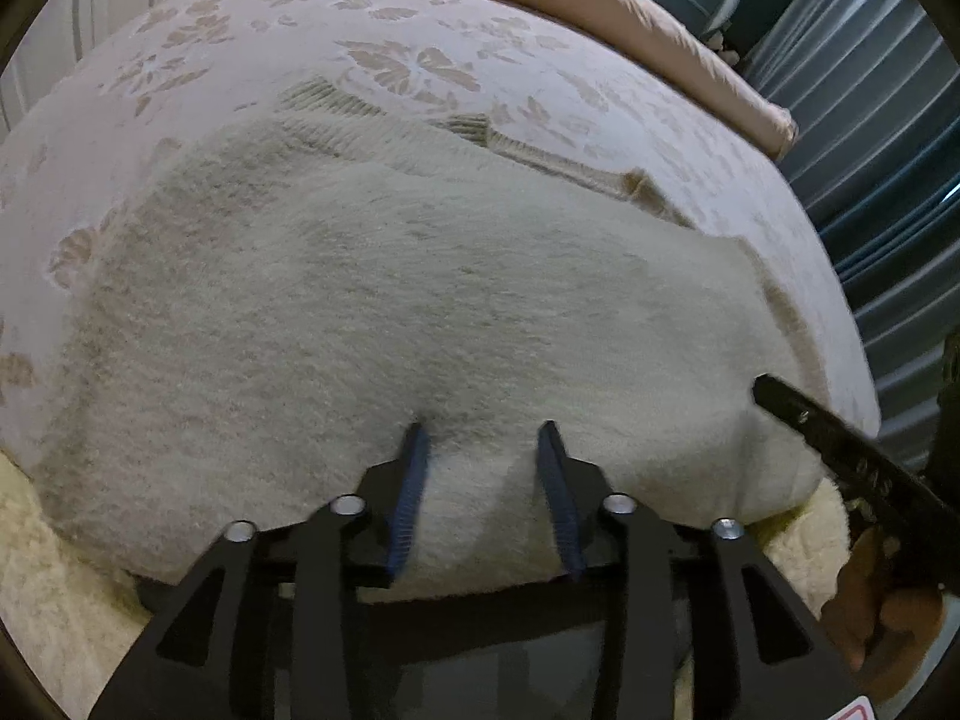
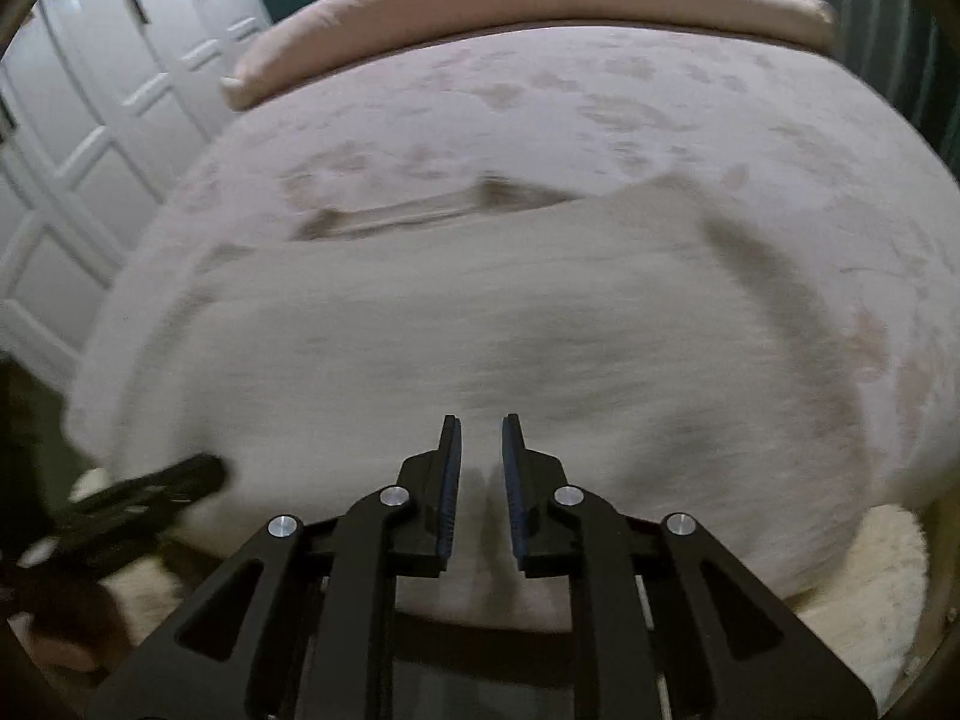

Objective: Fold small clothes

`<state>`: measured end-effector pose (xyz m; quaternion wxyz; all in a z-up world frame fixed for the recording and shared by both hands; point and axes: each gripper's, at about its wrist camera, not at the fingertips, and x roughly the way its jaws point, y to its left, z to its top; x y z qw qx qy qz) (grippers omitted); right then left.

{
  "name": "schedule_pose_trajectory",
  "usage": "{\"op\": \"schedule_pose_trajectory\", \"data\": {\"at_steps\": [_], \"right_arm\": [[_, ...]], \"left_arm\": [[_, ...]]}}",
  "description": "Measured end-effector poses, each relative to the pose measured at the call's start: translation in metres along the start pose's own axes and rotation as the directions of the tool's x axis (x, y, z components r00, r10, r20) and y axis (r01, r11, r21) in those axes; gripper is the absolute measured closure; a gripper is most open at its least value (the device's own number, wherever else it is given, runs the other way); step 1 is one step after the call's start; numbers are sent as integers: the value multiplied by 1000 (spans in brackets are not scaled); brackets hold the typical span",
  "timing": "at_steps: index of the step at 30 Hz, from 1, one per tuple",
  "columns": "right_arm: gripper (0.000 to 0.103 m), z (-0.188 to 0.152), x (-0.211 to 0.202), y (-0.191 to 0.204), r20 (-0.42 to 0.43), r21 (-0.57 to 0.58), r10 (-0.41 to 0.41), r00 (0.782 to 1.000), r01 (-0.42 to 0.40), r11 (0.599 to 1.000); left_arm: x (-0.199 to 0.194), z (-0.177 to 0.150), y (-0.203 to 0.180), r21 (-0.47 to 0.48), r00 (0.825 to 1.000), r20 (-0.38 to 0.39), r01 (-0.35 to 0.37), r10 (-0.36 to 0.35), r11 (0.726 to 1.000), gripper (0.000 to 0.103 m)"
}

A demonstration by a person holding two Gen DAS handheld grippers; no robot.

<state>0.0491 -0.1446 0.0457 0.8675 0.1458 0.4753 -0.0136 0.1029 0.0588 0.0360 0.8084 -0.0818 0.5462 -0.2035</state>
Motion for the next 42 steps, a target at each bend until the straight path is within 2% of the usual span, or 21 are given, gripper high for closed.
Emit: {"op": "schedule_pose_trajectory", "data": {"at_steps": [2, 4, 6, 7, 8, 11, 14, 16, 19, 22, 25, 28, 29, 31, 35, 38, 42], "right_arm": [[88, -8, 16, 14, -52, -23, 39, 998, -40, 999], [88, -18, 35, 22, -81, -56, 4, 997, -8, 998], [85, -19, 34, 30, -55, -88, -41, 998, 36, 995], [85, -17, 27, 33, -48, -89, -41, 998, 36, 995], [85, -13, 18, 37, -29, -86, -8, 1000, 5, 996], [85, -7, 15, 45, -29, -99, 23, 999, -26, 995], [84, -17, 39, 48, -99, -96, 5, 995, -15, 995], [84, -18, 43, 47, -91, -79, 11, 996, -19, 997], [82, -9, 32, 50, -85, -57, 16, 996, -21, 998], [82, 7, 24, 61, -57, -68, 33, 998, -36, 997], [82, 17, 33, 71, -66, -79, 32, 997, -37, 996], [82, 21, 58, 74, -124, -68, 22, 992, -30, 997], [82, 20, 69, 74, -146, -62, 12, 989, -21, 998], [80, 20, 72, 74, -140, -66, 11, 990, -21, 998], [80, 21, 73, 74, -151, -70, 17, 988, -27, 997], [79, 20, 73, 69, -150, -49, 42, 988, -50, 998], [78, 17, 73, 68, -133, -50, 46, 990, -53, 997]], "left_arm": [[4, -1, -5, 24, 1000, 1, -24, 24, 999, 58], [6, -2, -10, 53, 999, 0, -51, 51, 997, 57], [5, -3, -14, 70, 998, -2, -65, 65, 995, 56], [3, -3, -14, 70, 998, -2, -64, 65, 995, 56], [-1, -2, -12, 62, 998, 1, -62, 62, 996, 56], [-13, -2, -1, 15, 998, 32, -58, 58, 998, 51], [-17, -3, 14, -33, 997, 30, -75, 76, 997, 51], [-25, -2, 23, -65, 996, 37, -74, 76, 995, 51], [-46, 0, 44, -105, 990, 80, -111, 120, 988, 48], [-63, 4, 74, -181, 977, 119, -157, 180, 971, 39], [-72, 10, 107, -272, 965, 133, -185, 228, 944, 38], [-68, 13, 135, -355, 972, 121, -148, 203, 923, 38], [-62, 15, 143, -384, 981, 100, -117, 168, 916, 38], [-53, 15, 151, -413, 991, 87, -61, 106, 909, 38], [-31, 14, 151, -442, 998, 57, 0, 28, 897, 37], [-26, 15, 146, -433, 996, 81, -4, 43, 901, 30], [-24, 21, 140, -401, 994, 102, 15, 28, 916, 32]]}}
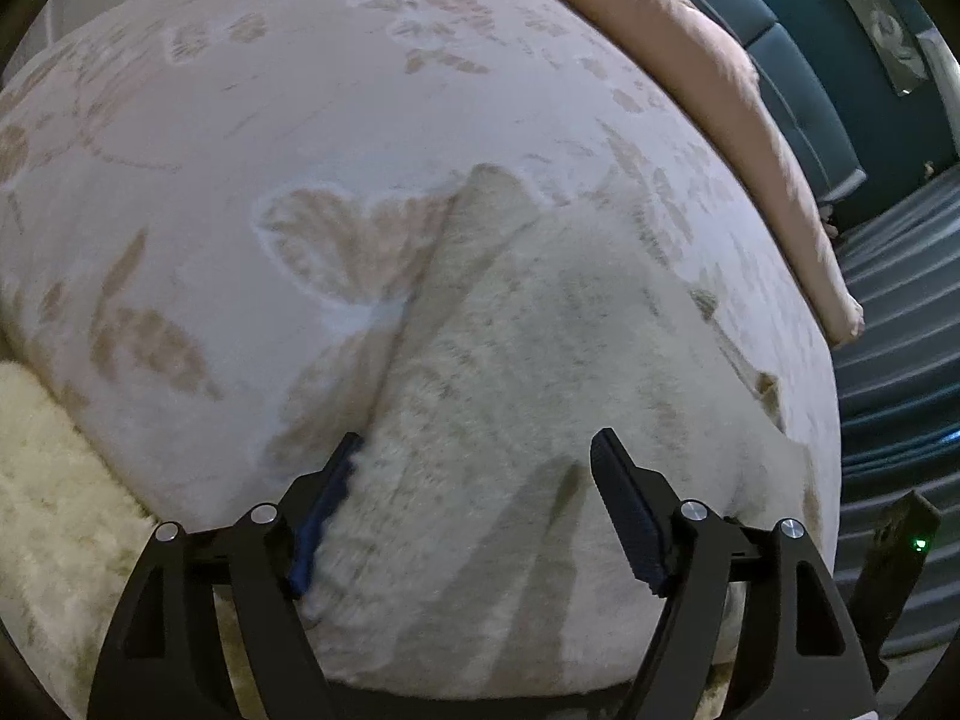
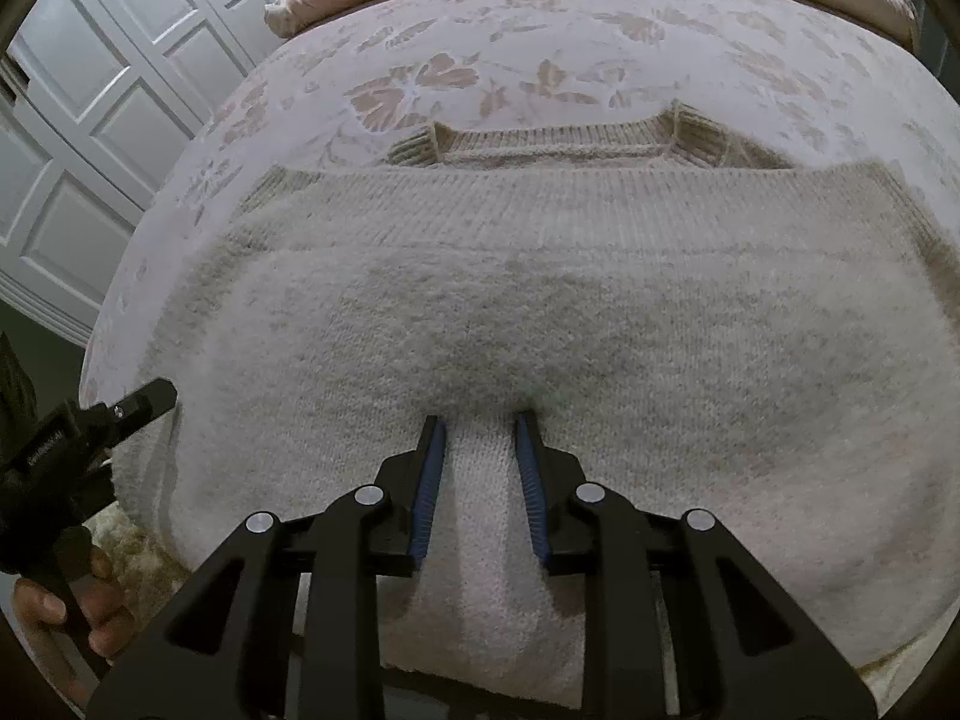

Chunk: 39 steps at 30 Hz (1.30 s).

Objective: Fold small clothes

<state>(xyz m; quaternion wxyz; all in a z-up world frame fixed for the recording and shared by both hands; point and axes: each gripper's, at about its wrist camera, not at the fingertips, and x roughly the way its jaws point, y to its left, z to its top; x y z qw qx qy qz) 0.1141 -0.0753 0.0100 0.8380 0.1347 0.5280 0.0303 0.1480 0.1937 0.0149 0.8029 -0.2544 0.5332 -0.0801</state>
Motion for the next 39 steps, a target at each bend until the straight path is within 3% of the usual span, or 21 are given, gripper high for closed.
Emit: {"op": "schedule_pose_trajectory", "data": {"at_steps": [1, 2, 3, 4, 5, 7, 13, 18, 23, 27, 32, 37, 39], "right_arm": [[78, -1, 0, 0, 5, -5, -2, 1000, 2, 1000], [78, -1, 0, 1, 7, -9, -4, 1000, 4, 1000], [78, -1, -1, 0, 10, -13, -4, 1000, 4, 1000], [77, -1, -2, 0, 12, -14, -3, 1000, 3, 1000], [77, -2, -3, 0, 16, -11, 3, 1000, -3, 1000], [67, -3, -11, -3, 27, 16, 42, 999, -42, 999], [60, -20, -51, -16, 124, 34, 48, 991, -53, 998], [58, -41, -84, -61, 171, 119, 48, 984, -69, 990], [58, -67, -111, -120, 205, 250, 4, 979, -56, 967], [58, -82, -123, -155, 218, 329, -25, 976, -49, 943], [58, -92, -126, -181, 224, 383, -16, 974, -73, 921], [54, -95, -130, -191, 241, 396, -8, 970, -91, 914], [54, -94, -133, -195, 249, 399, -5, 969, -98, 912]], "left_arm": [[0, 0, -5, 22, 1000, -1, 6, -6, 1000, 43], [0, 2, -8, 41, 1000, -1, 3, -3, 999, 60], [-1, 2, -12, 61, 1000, -3, 1, -1, 998, 67], [-4, 3, -16, 79, 1000, 1, 2, -2, 997, 80], [-7, 3, -18, 83, 1000, 6, 11, -11, 996, 86], [-18, 4, -26, 91, 999, 26, 41, -43, 995, 89], [-59, -1, -93, 229, 985, 85, 125, -147, 965, 91], [-67, -26, -181, 401, 965, 39, 222, -258, 889, 92], [-38, -68, -250, 517, 955, -63, 279, -290, 809, 92], [6, -103, -285, 560, 957, -157, 291, -246, 775, 92], [66, -137, -297, 614, 973, -215, 199, -82, 764, 90], [64, -146, -301, 649, 985, -174, 115, -1, 752, 83], [52, -146, -299, 654, 986, -164, 111, -3, 748, 72]]}}
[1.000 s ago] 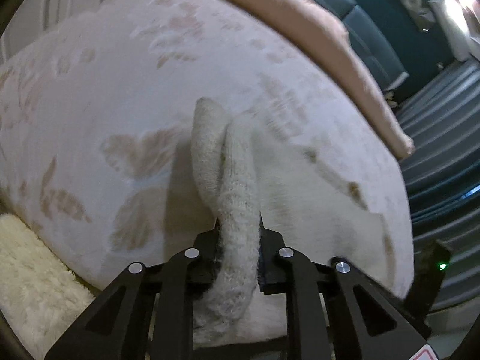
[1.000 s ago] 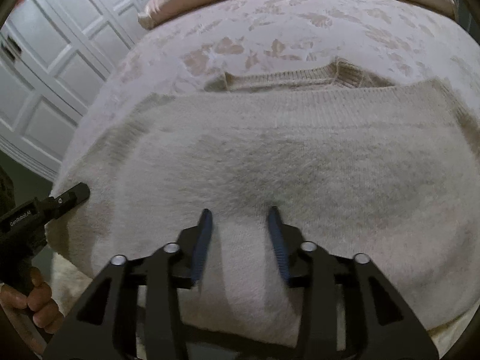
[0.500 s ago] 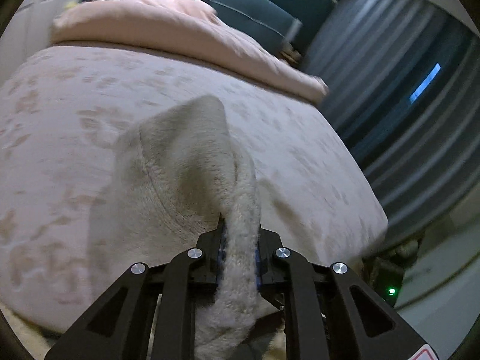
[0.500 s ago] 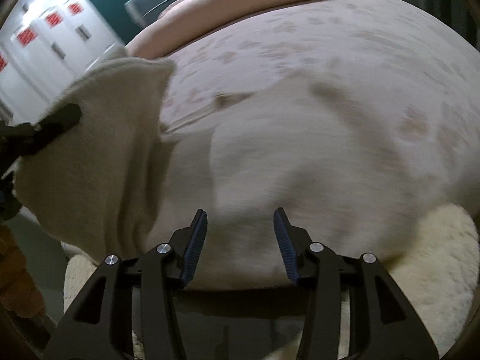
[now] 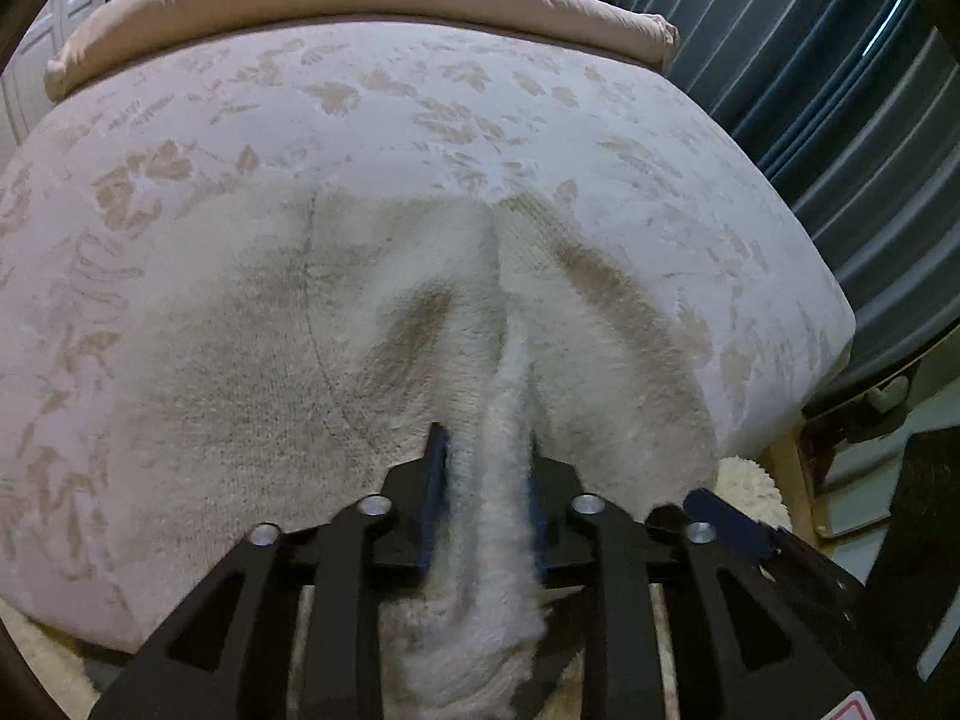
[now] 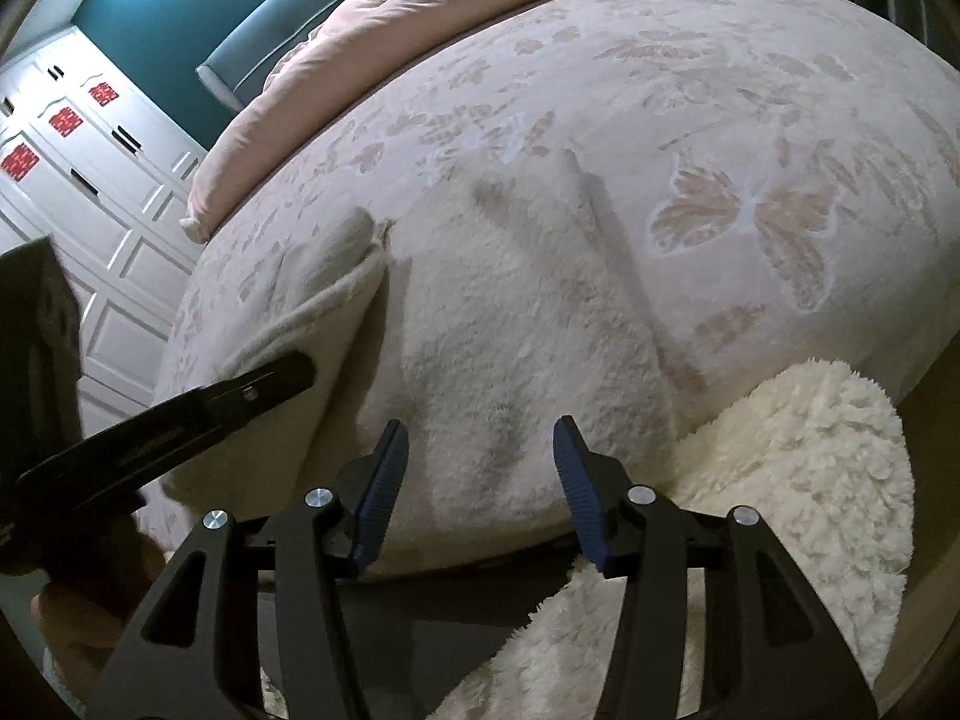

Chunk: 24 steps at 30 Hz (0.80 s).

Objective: Fold small clothes

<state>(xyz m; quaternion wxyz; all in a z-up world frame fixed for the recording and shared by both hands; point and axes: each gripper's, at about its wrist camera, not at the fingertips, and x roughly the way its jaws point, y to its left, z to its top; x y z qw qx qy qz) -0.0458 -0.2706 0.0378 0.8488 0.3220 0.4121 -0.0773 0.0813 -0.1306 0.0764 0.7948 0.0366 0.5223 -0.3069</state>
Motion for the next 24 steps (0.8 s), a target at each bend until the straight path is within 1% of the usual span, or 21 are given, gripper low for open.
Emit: {"op": "schedule_pose_trajectory", "data": {"at_steps": [2, 4, 5, 6, 8, 10, 12, 14, 15, 18, 20, 22, 23, 24], "right_arm": [[52, 5, -3, 0, 4, 13, 13, 1000, -13, 1000], [44, 11, -7, 1, 13, 30, 40, 999, -41, 999], [42, 13, -8, 2, 16, 38, 55, 998, -55, 998], [38, 14, -11, 3, 18, 49, 72, 997, -73, 996], [35, 20, -9, 7, 10, 79, 121, 993, -121, 989], [31, 26, -3, 12, -10, 124, 188, 982, -185, 975], [31, 30, 5, 19, -36, 157, 240, 970, -232, 960], [28, 31, 15, 30, -69, 168, 272, 960, -258, 951], [27, 31, 20, 35, -88, 163, 276, 957, -260, 952], [27, 27, 38, 56, -150, 120, 239, 959, -223, 968], [27, 21, 51, 70, -199, 84, 211, 957, -198, 977], [27, 16, 60, 77, -222, 62, 184, 957, -175, 983], [28, 14, 65, 83, -232, 46, 174, 957, -168, 985], [38, 14, 69, 89, -241, 29, 162, 957, -160, 987]], "left_arm": [[-16, -4, 2, -7, 1000, 24, 6, -5, 1000, 40], [-35, -12, 7, -22, 998, 57, 15, -14, 1000, 35], [-44, -17, 13, -29, 997, 70, 32, -30, 999, 30], [-51, -23, 20, -37, 996, 76, 40, -37, 999, 28], [-61, -37, 32, -54, 997, 76, 35, -31, 998, 26], [-65, -50, 42, -58, 998, 60, 9, -6, 998, 24], [-64, -66, 54, -46, 998, 43, -50, 52, 998, 24], [-61, -79, 62, -27, 993, 21, -116, 116, 993, 24], [-58, -84, 66, -22, 992, 10, -125, 125, 992, 24], [-50, -97, 79, -47, 991, -23, -135, 134, 990, 24], [-47, -102, 85, -68, 990, -32, -139, 137, 988, 24], [-41, -104, 93, -88, 988, -30, -153, 151, 984, 24], [-39, -105, 96, -94, 986, -32, -165, 163, 982, 24], [-37, -105, 100, -107, 985, -34, -173, 170, 979, 24]]}}
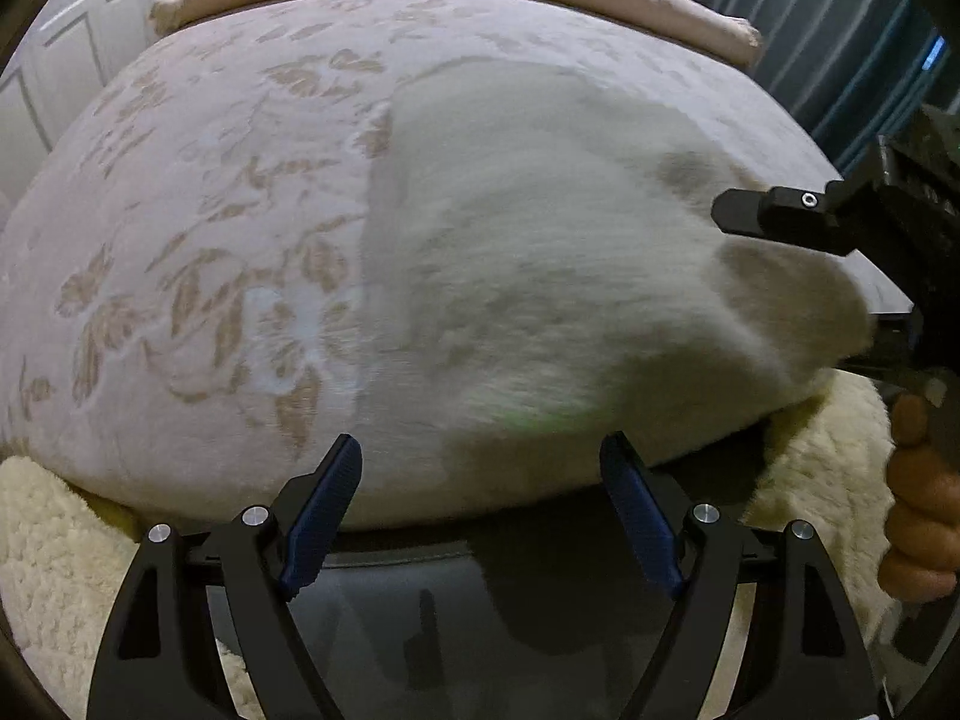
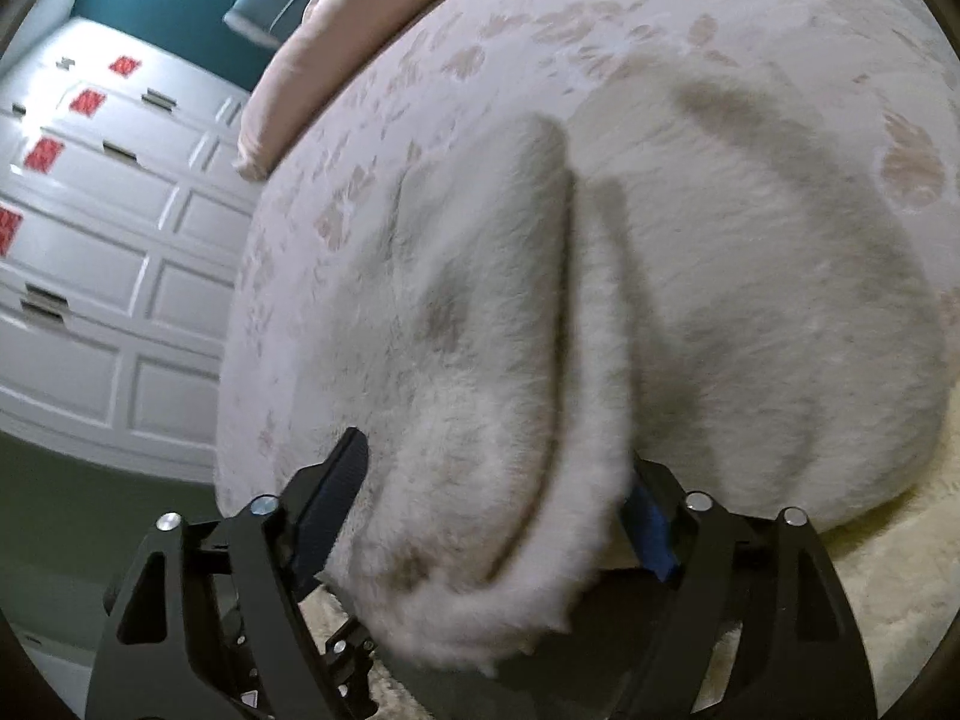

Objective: Fold small clothes

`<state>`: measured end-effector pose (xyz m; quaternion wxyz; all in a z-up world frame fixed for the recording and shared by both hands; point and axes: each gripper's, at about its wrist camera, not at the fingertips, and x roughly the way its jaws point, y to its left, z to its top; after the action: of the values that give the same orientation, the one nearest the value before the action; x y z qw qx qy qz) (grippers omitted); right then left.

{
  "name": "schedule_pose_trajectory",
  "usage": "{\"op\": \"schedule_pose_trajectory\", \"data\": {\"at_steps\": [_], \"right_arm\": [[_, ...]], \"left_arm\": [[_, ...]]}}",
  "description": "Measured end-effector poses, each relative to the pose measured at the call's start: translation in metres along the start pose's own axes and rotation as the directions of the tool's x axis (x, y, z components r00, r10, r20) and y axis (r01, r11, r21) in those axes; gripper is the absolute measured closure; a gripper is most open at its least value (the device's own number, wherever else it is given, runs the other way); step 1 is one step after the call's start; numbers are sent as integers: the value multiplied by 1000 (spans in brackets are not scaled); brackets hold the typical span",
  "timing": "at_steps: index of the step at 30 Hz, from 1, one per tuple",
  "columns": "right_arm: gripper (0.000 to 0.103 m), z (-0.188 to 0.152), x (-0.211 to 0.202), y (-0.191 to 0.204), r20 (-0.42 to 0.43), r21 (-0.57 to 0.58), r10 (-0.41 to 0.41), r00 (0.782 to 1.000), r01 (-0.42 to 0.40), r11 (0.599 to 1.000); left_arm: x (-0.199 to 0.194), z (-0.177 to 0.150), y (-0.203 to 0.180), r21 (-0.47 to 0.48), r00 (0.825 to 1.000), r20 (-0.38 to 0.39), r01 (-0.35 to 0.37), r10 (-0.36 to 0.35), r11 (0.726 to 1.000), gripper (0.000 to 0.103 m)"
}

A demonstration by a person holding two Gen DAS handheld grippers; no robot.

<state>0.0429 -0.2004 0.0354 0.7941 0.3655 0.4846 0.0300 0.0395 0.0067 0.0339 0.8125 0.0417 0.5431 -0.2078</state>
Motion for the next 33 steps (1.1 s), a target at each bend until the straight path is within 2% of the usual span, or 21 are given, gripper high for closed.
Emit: {"op": "schedule_pose_trajectory", "data": {"at_steps": [1, 2, 3, 4, 5, 7, 9, 10, 11, 12, 14, 15, 17, 18, 19, 20, 22, 25, 28, 31, 33], "right_arm": [[55, 1, 3, 5, -5, -20, -9, 1000, 9, 1000], [65, 2, 3, 10, -1, -43, -17, 1000, 17, 999], [81, 4, -1, 17, 15, -77, -17, 1000, 18, 997], [82, 9, -13, 29, 52, -124, 11, 999, -5, 992], [83, 11, -27, 36, 89, -147, 46, 995, -33, 989], [85, 19, -67, 50, 163, -192, 172, 971, -140, 971], [85, 22, -105, 57, 247, -247, 236, 940, -175, 953], [85, 20, -123, 55, 300, -279, 243, 923, -159, 947], [85, 20, -130, 48, 324, -281, 227, 918, -136, 950], [85, 21, -130, 35, 341, -267, 177, 923, -86, 960], [84, 25, -111, -4, 332, -198, 12, 943, 57, 979], [84, 29, -89, -36, 281, -133, -92, 955, 134, 982], [84, 27, -54, -89, 165, -5, -180, 970, 184, 983], [83, 22, -47, -105, 140, 46, -142, 980, 137, 990], [82, 16, -47, -118, 152, 95, -77, 985, 63, 993], [81, 15, -49, -119, 165, 106, -57, 985, 40, 994], [78, 15, -52, -116, 183, 94, -56, 982, 39, 995], [71, 15, -57, -113, 185, 75, -59, 981, 46, 996], [64, 23, -62, -109, 192, 72, -7, 981, -7, 997], [54, 39, -52, -109, 159, 94, 47, 986, -63, 994], [54, 51, -39, -111, 123, 119, 52, 991, -67, 991]], "left_arm": [[3, 1, 3, -8, 1000, 0, -1, 1, 1000, 24], [4, 3, 7, -26, 1000, 2, -1, 1, 1000, 24], [4, 5, 9, -37, 1000, 7, 6, -6, 999, 24], [3, 6, 10, -44, 1000, 17, 11, -11, 999, 26], [1, 9, 11, -48, 1000, 27, 9, -8, 999, 33], [1, 15, 13, -46, 1000, 27, 15, -14, 999, 41], [1, 20, 13, -66, 998, 28, 52, -50, 996, 46], [0, 22, 12, -73, 997, 40, 66, -63, 995, 46], [0, 25, 8, -67, 996, 54, 68, -64, 995, 46], [0, 26, 2, -55, 997, 57, 55, -52, 997, 47], [9, 30, -7, -33, 999, 34, 33, -32, 999, 50], [14, 31, -10, -33, 999, 16, 36, -36, 999, 50], [22, 30, -16, -37, 998, -22, 61, -62, 997, 52], [21, 28, -21, -25, 998, -28, 58, -59, 998, 52], [16, 26, -28, 8, 999, -25, 40, -40, 999, 53], [11, 25, -33, 31, 999, -17, 36, -36, 999, 53], [-5, 24, -38, 56, 998, 10, 61, -61, 997, 55], [-27, 25, -38, 40, 991, 41, 129, -131, 991, 55], [-50, 30, -40, 12, 973, 126, 193, -193, 981, 52], [-60, 44, -52, 11, 960, 182, 215, -214, 976, 43], [-56, 53, -64, 14, 966, 168, 195, -195, 981, 43]]}}
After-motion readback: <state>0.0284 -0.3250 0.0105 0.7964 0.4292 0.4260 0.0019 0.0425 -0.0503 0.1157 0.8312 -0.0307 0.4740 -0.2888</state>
